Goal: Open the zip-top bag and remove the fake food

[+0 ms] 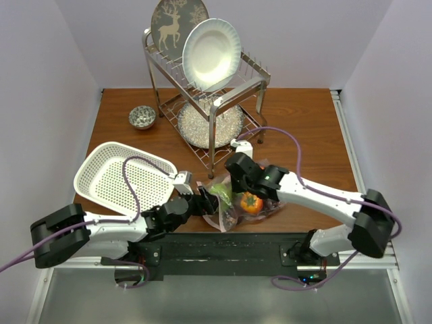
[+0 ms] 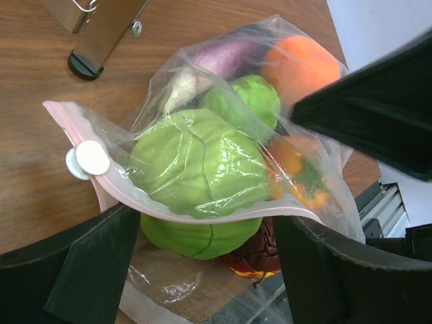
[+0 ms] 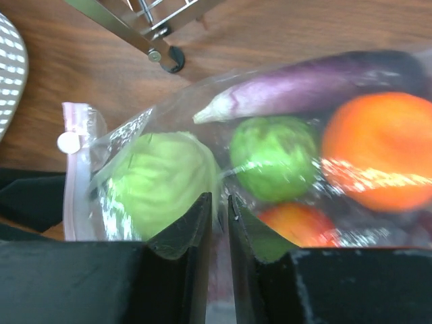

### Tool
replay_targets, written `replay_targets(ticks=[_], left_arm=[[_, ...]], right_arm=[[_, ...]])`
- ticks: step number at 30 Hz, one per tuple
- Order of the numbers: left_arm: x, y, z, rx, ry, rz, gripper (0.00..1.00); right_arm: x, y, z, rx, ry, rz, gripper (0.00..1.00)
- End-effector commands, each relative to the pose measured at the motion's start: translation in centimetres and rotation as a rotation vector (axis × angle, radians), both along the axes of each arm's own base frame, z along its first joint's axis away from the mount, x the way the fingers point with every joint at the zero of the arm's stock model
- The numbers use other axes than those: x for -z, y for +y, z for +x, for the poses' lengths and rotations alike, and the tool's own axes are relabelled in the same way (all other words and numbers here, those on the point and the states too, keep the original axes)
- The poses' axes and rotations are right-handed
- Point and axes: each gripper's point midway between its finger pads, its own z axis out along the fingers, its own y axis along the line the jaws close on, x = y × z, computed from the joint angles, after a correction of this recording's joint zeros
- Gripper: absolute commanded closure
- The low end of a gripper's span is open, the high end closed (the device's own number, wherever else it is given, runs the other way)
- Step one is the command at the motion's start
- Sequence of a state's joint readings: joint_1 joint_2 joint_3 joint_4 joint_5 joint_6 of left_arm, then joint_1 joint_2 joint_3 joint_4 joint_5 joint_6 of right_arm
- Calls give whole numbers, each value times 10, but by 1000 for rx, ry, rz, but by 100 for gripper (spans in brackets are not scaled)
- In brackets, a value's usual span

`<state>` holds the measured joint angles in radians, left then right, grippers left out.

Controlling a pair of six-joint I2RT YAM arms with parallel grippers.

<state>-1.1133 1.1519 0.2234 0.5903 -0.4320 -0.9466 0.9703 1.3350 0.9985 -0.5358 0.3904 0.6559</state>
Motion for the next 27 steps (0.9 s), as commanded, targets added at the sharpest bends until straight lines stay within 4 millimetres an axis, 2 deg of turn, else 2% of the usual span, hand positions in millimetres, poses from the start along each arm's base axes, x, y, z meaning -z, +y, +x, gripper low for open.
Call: replay_targets(ticks=[1, 5, 8, 14, 17, 19, 22, 23, 25, 26, 27], left_arm=[[-14, -4, 9, -15, -72, -10, 14], [-3, -4, 10, -9, -67, 54, 4], [2, -6, 12, -22, -60, 93, 0], [3, -19, 15, -18, -64, 133, 0], [3, -24, 18, -32, -56, 136, 0], [9, -25, 20, -44, -41, 149, 1], [12, -28, 20, -52, -21, 147, 8], [13, -28, 20, -56, -12, 142, 19], [10, -29, 18, -50, -12, 131, 32], [12, -26, 17, -49, -4, 143, 43], [7, -25, 16, -49, -8, 133, 48]], right_arm=[[1, 29, 11, -52, 10, 52, 83], [29, 30, 3, -58, 68, 46, 86], [42, 31, -8, -90, 105, 64, 88], [53, 28, -27, -149, 142, 113, 90], [56, 25, -34, -166, 150, 123, 95], [58, 23, -37, -170, 157, 126, 96], [54, 22, -36, -174, 139, 140, 96], [54, 20, -35, -159, 137, 136, 96], [54, 12, -31, -118, 127, 111, 99], [56, 3, -25, -73, 121, 88, 99], [56, -2, -22, -50, 117, 77, 99]])
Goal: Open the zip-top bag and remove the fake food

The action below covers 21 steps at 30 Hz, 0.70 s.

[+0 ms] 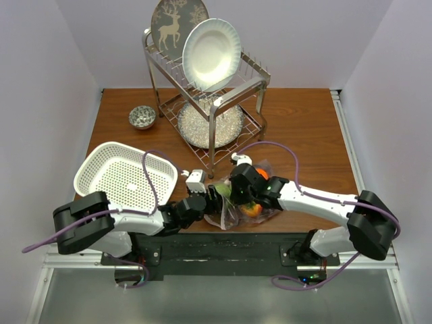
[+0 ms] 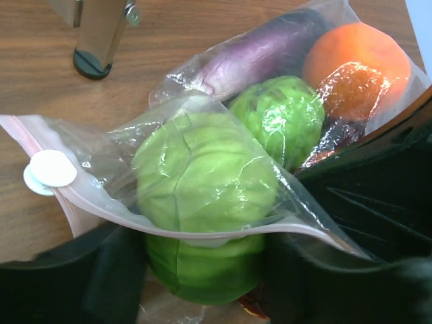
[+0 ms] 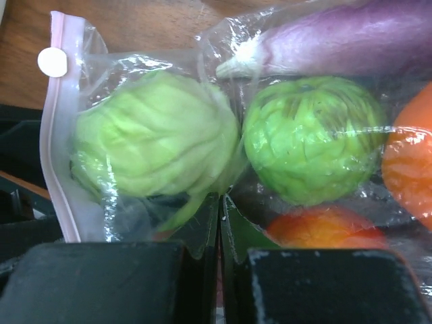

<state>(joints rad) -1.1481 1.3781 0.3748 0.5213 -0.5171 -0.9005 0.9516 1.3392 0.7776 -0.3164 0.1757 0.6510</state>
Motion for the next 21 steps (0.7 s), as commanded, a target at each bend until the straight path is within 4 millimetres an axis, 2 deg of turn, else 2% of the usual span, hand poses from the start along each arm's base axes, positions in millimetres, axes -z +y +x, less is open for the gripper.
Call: replay_targets(ticks=[1, 2, 6, 11, 12, 13, 18, 21], left_arm=[[-22, -4, 2, -20, -15, -47, 52], [-18, 0, 0, -16, -6, -26, 60], [-22, 5, -12, 32, 20, -29, 71], [-16, 18, -27, 56, 78, -22, 71], [-22, 19, -29, 60, 76, -39, 71], [-18, 24, -32, 56, 93, -17, 71], [-34, 35, -35, 38, 102, -35, 71], [-35, 44, -37, 18, 124, 5, 71]], right_arm=[[-4, -17, 12, 93, -21, -19, 99], [-2, -26, 17, 133, -21, -31, 100], [-3, -41, 30, 207, -47, -38, 100], [-4, -48, 40, 248, -66, -27, 100], [-4, -48, 41, 251, -66, -25, 100], [-3, -49, 42, 257, -64, -25, 100], [-6, -47, 44, 262, -74, -4, 100], [-9, -46, 45, 257, -82, -1, 100]])
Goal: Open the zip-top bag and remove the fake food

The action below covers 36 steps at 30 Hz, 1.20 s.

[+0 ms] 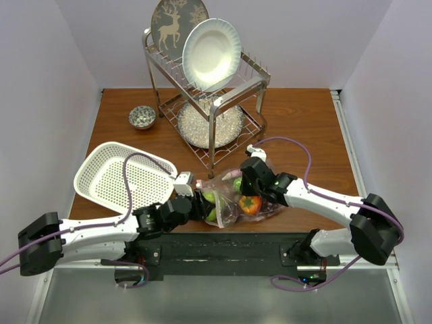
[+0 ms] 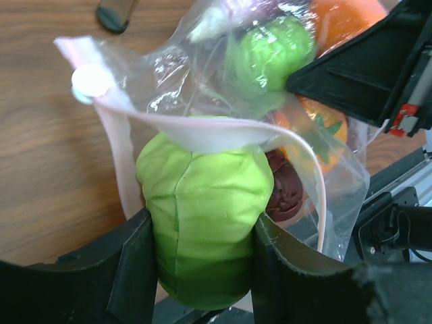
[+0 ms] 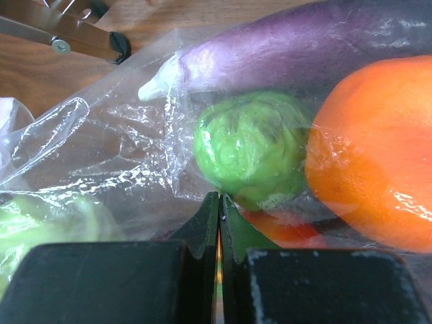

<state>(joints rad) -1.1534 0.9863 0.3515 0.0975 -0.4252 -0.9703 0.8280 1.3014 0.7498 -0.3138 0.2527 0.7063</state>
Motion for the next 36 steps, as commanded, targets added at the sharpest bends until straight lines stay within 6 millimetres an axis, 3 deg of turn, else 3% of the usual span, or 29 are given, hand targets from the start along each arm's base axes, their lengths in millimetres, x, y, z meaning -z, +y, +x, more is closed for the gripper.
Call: replay_targets(ticks=[1, 10, 12, 18, 22, 27, 32, 33, 36], left_arm=[[-8, 15, -2, -48, 40, 59, 73], [-31, 40, -5, -81, 58, 166, 76], [-28, 54, -8, -99, 79, 246, 77], [-57, 81, -6, -169, 65, 311, 76], [-99, 94, 10, -253, -16, 284, 75], [-121, 132, 49, -430, -79, 276, 70], [-106, 165, 81, -570, -86, 323, 66], [-105, 176, 91, -626, -84, 313, 62], [-77, 199, 105, -698, -44, 332, 60]], right_arm=[[-6, -7, 8, 31, -46, -10, 100], [-16, -3, 10, 6, -65, 1, 100], [-16, -4, 10, 6, -66, -5, 100], [-20, -1, 11, -1, -73, 13, 100], [-23, 2, 11, -10, -80, 29, 100], [-21, 5, 11, -26, -73, 28, 100], [-25, 8, 11, -38, -85, 43, 100], [-27, 8, 12, -41, -88, 48, 100], [-33, 11, 11, -54, -91, 63, 100]])
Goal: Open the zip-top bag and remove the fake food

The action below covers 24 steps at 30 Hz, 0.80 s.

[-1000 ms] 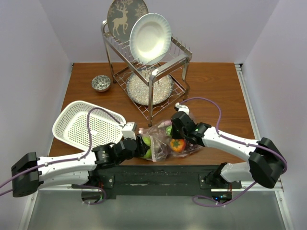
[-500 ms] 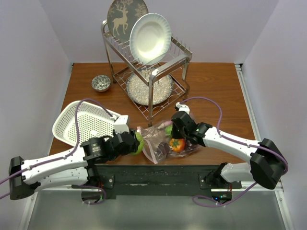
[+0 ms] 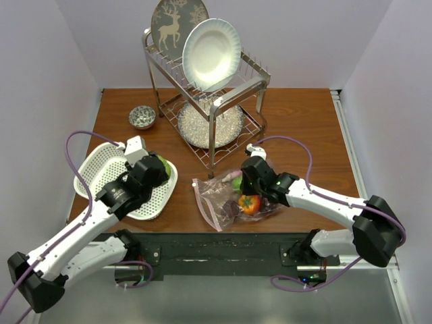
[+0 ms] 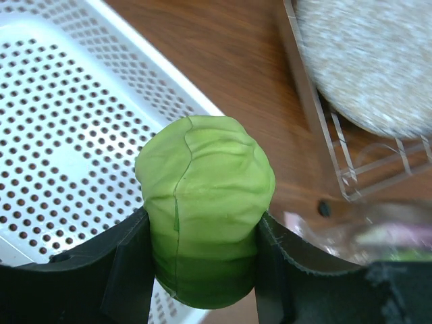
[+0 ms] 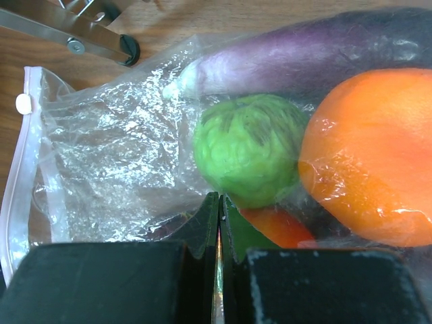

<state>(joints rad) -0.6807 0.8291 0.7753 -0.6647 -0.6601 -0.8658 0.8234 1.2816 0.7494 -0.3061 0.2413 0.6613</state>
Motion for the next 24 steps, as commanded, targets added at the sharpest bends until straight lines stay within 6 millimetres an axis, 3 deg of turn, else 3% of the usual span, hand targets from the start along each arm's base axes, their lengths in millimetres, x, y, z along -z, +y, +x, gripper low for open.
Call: replay_targets(ticks=[1, 5, 6, 9, 16, 19, 24], left_arm=[[21, 30, 28, -92, -25, 25, 59], [36, 49, 37, -149, -7, 30, 39], [33, 53, 41, -159, -17, 30, 26], [25, 56, 44, -139, -17, 59, 0], [-4, 45, 43, -73, -63, 18, 0], [-11, 37, 37, -13, -79, -8, 4], [-9, 3, 21, 164, -62, -111, 19]], right_arm=[[-30, 11, 9, -21, -69, 69, 100], [-36, 8, 8, -23, -81, 67, 100], [-39, 7, 7, -24, -86, 68, 99], [-48, 5, 7, -24, -104, 77, 93], [-61, 2, 2, -43, -119, 95, 70], [-63, 1, -3, -46, -105, 96, 69], [-61, 2, -17, -76, -86, 100, 69]])
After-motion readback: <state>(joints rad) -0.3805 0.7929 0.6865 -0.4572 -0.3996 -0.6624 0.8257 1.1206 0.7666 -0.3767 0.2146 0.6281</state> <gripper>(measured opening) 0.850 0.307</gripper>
